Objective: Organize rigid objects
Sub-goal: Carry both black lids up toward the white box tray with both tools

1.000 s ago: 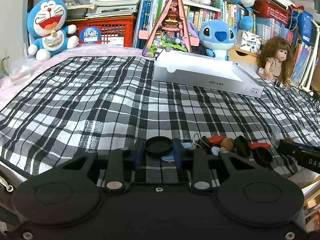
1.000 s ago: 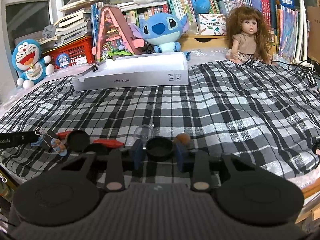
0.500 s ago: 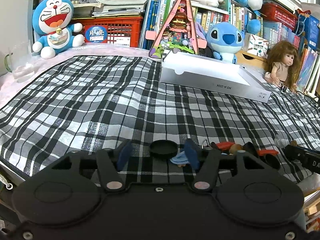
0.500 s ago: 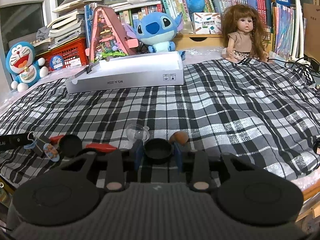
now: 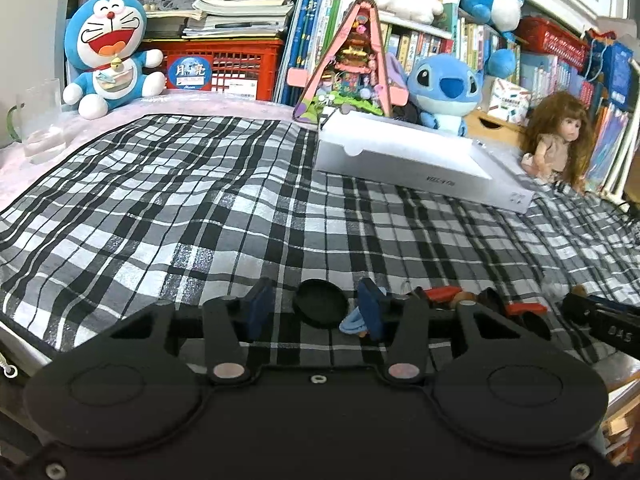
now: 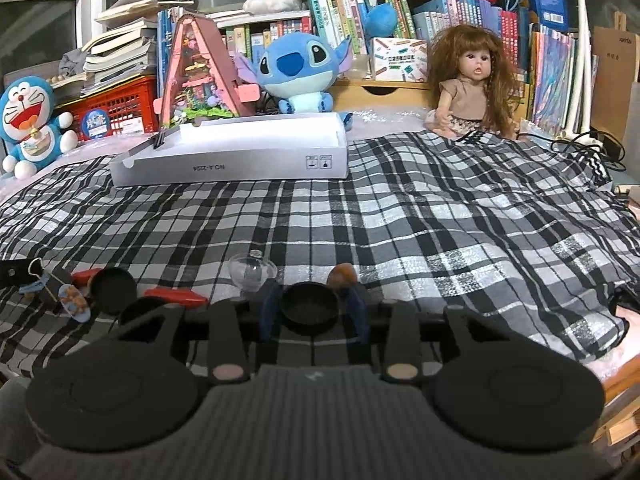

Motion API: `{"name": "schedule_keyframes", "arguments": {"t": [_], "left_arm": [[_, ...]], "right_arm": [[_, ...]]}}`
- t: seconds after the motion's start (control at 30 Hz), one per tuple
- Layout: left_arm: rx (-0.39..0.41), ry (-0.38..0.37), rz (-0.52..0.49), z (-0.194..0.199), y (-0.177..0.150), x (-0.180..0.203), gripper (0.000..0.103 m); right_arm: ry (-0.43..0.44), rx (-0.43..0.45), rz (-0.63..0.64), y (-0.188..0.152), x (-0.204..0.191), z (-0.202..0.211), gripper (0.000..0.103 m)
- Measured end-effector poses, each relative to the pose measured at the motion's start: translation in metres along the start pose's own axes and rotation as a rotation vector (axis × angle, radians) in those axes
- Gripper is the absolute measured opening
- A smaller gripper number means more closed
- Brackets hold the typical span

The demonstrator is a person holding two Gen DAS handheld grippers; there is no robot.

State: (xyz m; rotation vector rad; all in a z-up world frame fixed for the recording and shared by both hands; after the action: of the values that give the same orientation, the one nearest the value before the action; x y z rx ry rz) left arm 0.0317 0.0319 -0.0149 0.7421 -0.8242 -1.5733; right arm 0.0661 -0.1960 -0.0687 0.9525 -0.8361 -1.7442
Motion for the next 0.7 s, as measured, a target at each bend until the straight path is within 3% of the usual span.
{"name": "schedule_keyframes", "arguments": {"t": [0.17,0.33,0.7], "left_arm": [[0.025,0.007,-0.057,0.015,0.001,0.003,0.044],[-0.033,0.030,-0.142,0.012,-0.004,0.010,0.043],[-0.011,0.027,-0.150,-0.005,-0.003,0.016,0.043]], "right_arm": [[-0.001,0.001,0.006,0.000,0.003,0.001,0.055],[-0.001,-0.003,0.026,-0.001,-0.001,0.001,0.055],[0.003,-0.011,0.041,-0.003,-0.002,0.000,0.055]]}}
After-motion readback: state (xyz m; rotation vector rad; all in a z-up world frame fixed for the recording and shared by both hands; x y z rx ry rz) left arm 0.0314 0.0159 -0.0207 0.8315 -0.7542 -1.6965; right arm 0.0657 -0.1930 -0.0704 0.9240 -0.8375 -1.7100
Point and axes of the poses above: each gripper's, at about its wrist camera, not at the fingertips, and z roughly against the way its jaws point, x to its right, y to its top, the point moved 4 cm from there along -z, roughly the way its jaws point, and after that the axes turned 13 degrees about -z, right-handed, at the moved point
